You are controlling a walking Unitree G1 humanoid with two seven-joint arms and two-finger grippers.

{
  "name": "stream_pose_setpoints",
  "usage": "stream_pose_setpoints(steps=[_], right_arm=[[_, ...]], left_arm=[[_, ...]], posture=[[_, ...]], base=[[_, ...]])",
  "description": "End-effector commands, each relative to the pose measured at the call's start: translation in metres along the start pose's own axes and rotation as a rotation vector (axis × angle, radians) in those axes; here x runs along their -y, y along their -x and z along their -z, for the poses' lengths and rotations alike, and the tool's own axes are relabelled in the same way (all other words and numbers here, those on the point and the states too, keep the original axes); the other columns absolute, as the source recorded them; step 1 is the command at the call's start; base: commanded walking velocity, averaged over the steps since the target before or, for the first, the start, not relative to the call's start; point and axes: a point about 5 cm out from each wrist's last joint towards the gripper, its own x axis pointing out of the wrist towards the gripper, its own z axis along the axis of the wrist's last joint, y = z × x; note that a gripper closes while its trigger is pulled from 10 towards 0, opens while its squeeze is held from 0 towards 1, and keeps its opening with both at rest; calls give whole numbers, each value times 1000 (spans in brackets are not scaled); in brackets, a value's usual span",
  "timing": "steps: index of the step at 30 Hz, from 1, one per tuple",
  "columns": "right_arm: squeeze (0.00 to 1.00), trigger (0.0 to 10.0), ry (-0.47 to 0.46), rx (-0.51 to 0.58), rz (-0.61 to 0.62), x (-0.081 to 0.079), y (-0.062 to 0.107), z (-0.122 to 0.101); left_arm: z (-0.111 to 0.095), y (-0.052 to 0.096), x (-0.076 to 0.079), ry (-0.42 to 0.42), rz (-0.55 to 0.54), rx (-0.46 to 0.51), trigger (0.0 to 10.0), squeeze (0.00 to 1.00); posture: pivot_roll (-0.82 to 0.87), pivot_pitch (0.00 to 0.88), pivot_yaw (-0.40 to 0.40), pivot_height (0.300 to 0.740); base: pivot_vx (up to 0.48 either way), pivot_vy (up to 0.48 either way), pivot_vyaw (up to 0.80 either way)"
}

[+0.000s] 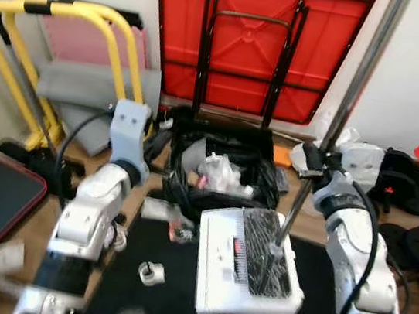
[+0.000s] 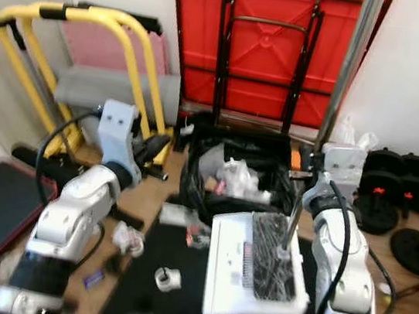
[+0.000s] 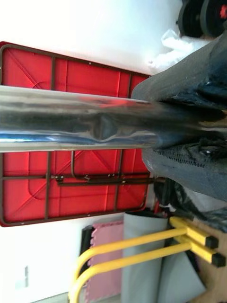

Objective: Sweep floor

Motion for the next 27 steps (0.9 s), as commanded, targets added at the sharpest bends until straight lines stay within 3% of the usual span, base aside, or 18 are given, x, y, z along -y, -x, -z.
stream_pose_setpoints(steps=[1, 14, 27], right_arm=[[0, 10000, 3, 53, -9, -2, -2, -12], [0, 10000, 32, 53, 109, 7, -10, -15], [0, 10000, 63, 157, 212, 22, -27, -35]], left_arm=[[2, -1, 5, 11, 33, -5, 10000, 0], [0, -1, 4, 41, 18, 2, 10000, 0], [-3, -1, 5, 56, 20, 21, 10000, 0]], posture=[[-6, 0, -6, 740], [-6, 0, -9, 740], [-7, 0, -11, 695]], base=[[251, 0, 800], [0, 0, 0], [0, 0, 0]])
